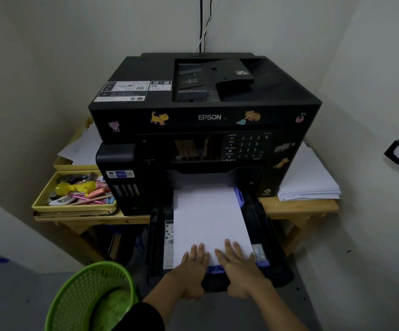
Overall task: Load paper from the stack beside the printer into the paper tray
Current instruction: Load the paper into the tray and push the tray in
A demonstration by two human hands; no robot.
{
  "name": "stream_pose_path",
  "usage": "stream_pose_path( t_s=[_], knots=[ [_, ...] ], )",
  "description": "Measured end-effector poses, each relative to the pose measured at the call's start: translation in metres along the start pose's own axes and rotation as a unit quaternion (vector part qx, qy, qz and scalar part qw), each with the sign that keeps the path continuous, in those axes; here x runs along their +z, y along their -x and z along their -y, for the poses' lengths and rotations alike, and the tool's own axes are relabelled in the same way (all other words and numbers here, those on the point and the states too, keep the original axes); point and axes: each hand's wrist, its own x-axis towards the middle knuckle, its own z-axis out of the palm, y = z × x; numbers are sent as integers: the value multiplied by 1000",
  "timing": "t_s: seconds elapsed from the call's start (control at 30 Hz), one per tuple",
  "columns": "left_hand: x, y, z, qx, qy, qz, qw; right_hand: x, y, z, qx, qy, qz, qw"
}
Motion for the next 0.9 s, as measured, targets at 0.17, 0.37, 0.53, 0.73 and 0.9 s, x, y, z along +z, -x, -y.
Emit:
stream_pose_path(
  t_s=[0.17, 0.37, 0.53, 0.73, 0.9],
  knots=[
    [2, 0, 1, 2, -2, -7, 1000, 2, 2, 1, 4, 6, -6, 1000],
    [2, 4, 9, -19, -33, -6, 999, 4, -1, 11, 0, -5, -6, 1000],
    [-15, 1, 11, -34, -28, -14, 999, -5, -11, 11, 10, -7, -41, 999],
    [-54, -24, 22, -84, -60, -48, 993, -44, -43, 6, 30, 18, -90, 995],
    [-70, -41, 38, -155, -69, -128, 977, -63, -64, -6, 69, 14, -188, 980]
  ],
)
